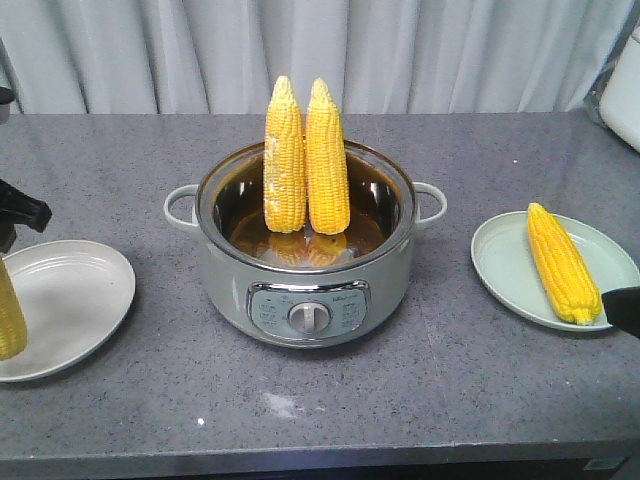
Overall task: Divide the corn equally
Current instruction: 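Lift the cob with the left gripper and carry it over the cream plate, then lower the cob onto the cream plate and open the left gripper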
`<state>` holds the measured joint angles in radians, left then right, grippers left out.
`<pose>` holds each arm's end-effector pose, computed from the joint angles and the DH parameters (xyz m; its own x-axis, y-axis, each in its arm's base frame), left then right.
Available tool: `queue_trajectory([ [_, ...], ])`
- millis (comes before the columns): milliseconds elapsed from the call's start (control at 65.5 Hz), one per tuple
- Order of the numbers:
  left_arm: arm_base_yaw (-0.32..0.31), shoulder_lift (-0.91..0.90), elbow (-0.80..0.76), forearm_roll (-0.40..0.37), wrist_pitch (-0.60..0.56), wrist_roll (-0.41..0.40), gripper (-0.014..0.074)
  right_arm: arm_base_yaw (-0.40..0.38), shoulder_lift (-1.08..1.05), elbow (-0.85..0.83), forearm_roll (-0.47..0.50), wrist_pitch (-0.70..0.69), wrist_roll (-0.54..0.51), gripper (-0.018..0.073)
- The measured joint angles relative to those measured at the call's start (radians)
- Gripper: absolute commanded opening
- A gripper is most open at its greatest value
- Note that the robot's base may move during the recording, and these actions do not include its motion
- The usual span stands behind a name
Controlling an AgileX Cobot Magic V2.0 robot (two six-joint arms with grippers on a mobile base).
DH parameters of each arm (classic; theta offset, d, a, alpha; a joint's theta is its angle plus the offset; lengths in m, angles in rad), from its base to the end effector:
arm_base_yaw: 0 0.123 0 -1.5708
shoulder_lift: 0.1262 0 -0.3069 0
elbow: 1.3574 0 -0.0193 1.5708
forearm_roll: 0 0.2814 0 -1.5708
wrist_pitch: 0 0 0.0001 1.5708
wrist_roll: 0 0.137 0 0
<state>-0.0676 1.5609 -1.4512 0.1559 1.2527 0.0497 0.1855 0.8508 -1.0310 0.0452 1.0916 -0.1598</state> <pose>0.3578 -0.0040 0.3113 -0.9464 0.1619 -0.2794 0.1174 0.9785 0.1693 0.1833 0.0400 0.3698 -0.6850 -0.2693 -0.6770 -0.3089 0.9489 -0.0650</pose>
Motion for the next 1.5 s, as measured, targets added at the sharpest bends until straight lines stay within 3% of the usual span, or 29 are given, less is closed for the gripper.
queue_trajectory([
  [153, 0.0, 0.066, 0.0, -0.001, -0.006, 0.0, 0.0267, 0.0, 0.0, 0.0, 0.0, 0.0, 0.0, 0.0577],
  [412, 0.0, 0.108, -0.001, -0.001, -0.096, 0.0, 0.0461, 0.0, 0.0, 0.0, 0.0, 0.0, 0.0, 0.0577],
  [534, 0.0, 0.125, -0.001, -0.011, -0.128, 0.0, 0.0503, 0.0, 0.0, 0.0, 0.0, 0.0, 0.0, 0.0577],
  [1374, 0.0, 0.203, -0.001, -0.026, -0.242, 0.0, 0.0507, 0.0, 0.0, 0.0, 0.0, 0.0, 0.0, 0.0577],
  [1496, 0.0, 0.188, -0.001, -0.054, -0.282, 0.001, 0.0507, 0.0, 0.0, 0.0, 0.0, 0.0, 0.0, 0.0577],
])
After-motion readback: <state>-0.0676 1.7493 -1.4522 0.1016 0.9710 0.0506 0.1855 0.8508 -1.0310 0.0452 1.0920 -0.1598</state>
